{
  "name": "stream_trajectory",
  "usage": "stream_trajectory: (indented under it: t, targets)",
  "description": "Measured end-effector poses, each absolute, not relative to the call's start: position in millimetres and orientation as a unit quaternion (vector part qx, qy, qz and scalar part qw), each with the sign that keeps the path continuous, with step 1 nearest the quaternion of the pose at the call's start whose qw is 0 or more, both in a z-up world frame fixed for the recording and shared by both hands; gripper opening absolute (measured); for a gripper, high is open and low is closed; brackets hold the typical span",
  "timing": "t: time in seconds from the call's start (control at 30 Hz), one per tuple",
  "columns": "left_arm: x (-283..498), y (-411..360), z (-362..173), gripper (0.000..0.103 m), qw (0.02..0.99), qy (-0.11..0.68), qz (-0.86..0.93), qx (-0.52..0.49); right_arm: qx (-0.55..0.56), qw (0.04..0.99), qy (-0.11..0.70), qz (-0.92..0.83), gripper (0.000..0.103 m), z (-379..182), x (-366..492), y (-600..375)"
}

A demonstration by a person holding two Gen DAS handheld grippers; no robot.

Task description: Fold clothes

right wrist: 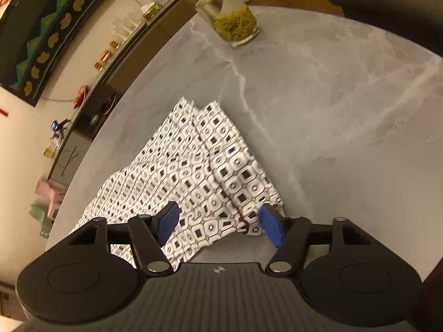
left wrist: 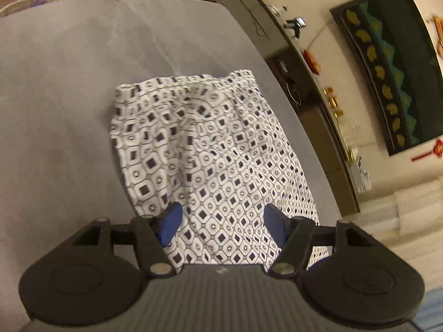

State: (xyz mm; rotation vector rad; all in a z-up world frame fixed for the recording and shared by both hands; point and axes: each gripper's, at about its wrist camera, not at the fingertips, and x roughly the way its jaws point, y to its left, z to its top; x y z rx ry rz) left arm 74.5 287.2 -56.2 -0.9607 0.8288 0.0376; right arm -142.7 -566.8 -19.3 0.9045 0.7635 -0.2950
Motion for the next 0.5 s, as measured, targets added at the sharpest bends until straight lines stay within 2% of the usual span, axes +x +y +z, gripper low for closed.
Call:
stream_trajectory:
  t: [0.03,0.1,0.13,0.23,0.3,0.37,0.4,0.47,0.5]
  targets:
    - [77.1,286.4,-56.1,0.064,0.807,0.388,0.019,-0.444,0.420,0.822,0.357,-0.145,0.049,-18.2,-140.4,-567.2]
    - [82.3,286.0,-55.9,0.057,0.812,0.389,0.023,-0.434,0.404,0.829,0.356,-0.151,0.021,-14.7,-133.2,-566.9]
    - [83.9,286.3,-56.1,0.051,0.814,0.390,0.025,-0.430,0.395,0.834,0.355,-0.151,0.013,-12.0,-128.2,-566.1]
    - [82.6,289.8,-58.5,0.044,0.816,0.391,0.028,-0.424,0.346,0.862,0.349,-0.126,0.005,15.0,-99.2,-552.2]
    - [79.2,292.1,-59.5,0.039,0.816,0.392,0.030,-0.424,0.315,0.881,0.338,-0.104,0.005,37.4,-81.7,-541.5]
    - [74.8,295.1,-60.9,0.040,0.811,0.392,0.030,-0.434,0.305,0.898,0.308,-0.076,0.005,66.9,-76.9,-532.0]
    - [73.4,296.2,-61.8,0.041,0.806,0.392,0.026,-0.442,0.303,0.902,0.300,-0.063,0.007,77.3,-77.3,-528.4]
    - [72.5,294.9,-63.5,0.051,0.795,0.397,0.008,-0.458,0.311,0.898,0.309,-0.041,0.028,82.6,-86.4,-524.4]
    - [72.6,292.6,-63.9,0.053,0.791,0.400,-0.003,-0.463,0.313,0.891,0.328,-0.032,0.059,76.6,-92.9,-521.3]
